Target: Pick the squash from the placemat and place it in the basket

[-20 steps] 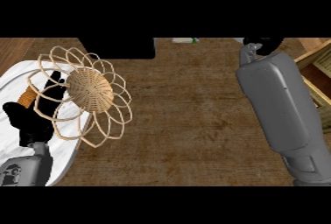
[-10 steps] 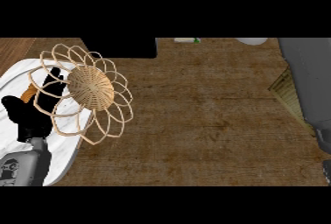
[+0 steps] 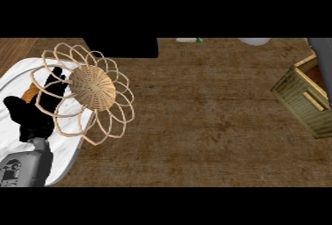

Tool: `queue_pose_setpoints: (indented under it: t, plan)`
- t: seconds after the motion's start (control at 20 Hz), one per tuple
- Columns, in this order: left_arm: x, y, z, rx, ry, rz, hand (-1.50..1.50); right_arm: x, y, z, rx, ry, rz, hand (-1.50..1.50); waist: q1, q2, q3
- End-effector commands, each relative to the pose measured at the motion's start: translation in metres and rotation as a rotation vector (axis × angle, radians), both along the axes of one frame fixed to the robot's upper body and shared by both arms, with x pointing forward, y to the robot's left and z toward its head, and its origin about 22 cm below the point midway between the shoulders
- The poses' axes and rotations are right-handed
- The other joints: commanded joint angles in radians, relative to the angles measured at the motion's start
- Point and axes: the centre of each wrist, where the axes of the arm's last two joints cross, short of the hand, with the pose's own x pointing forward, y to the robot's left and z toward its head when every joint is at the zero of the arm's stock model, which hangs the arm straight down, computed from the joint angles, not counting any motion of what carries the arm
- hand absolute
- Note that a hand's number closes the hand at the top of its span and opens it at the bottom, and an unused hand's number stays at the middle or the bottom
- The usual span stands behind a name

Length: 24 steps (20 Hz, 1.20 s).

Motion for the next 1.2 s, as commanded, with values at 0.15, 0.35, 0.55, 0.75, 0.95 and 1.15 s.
queue_pose_setpoints:
  t: [0.15, 0.35, 0.55, 0.75, 0.95, 1.15]
  plan:
    - [0.001, -0.012, 0.005, -0.011, 0.013, 0.000, 0.00, -0.001, -0.040, -0.056, 0.030, 0.071, -0.055, 1.50, -0.006, -0.001, 0.000]
    - [0.003, -0.009, -0.008, -0.008, 0.002, -0.012, 0.00, 0.003, -0.056, -0.051, 0.030, 0.107, -0.093, 1.50, 0.004, 0.004, 0.000]
    - [0.000, -0.012, -0.005, -0.010, -0.004, -0.001, 0.00, -0.011, -0.104, -0.048, 0.046, 0.085, -0.066, 1.50, 0.006, 0.005, 0.000]
    - [0.001, -0.004, -0.006, -0.005, -0.003, -0.008, 0.00, -0.016, -0.114, -0.043, 0.112, 0.037, -0.024, 1.50, -0.004, 0.001, 0.000]
    - [-0.004, 0.003, -0.008, 0.004, 0.004, -0.006, 0.00, -0.020, -0.124, -0.061, 0.108, 0.057, -0.028, 1.50, -0.004, 0.000, 0.000]
    - [0.003, -0.004, 0.010, -0.006, -0.007, -0.002, 0.00, -0.030, -0.143, -0.063, -0.567, 0.398, -0.025, 1.50, 0.005, 0.005, -0.003]
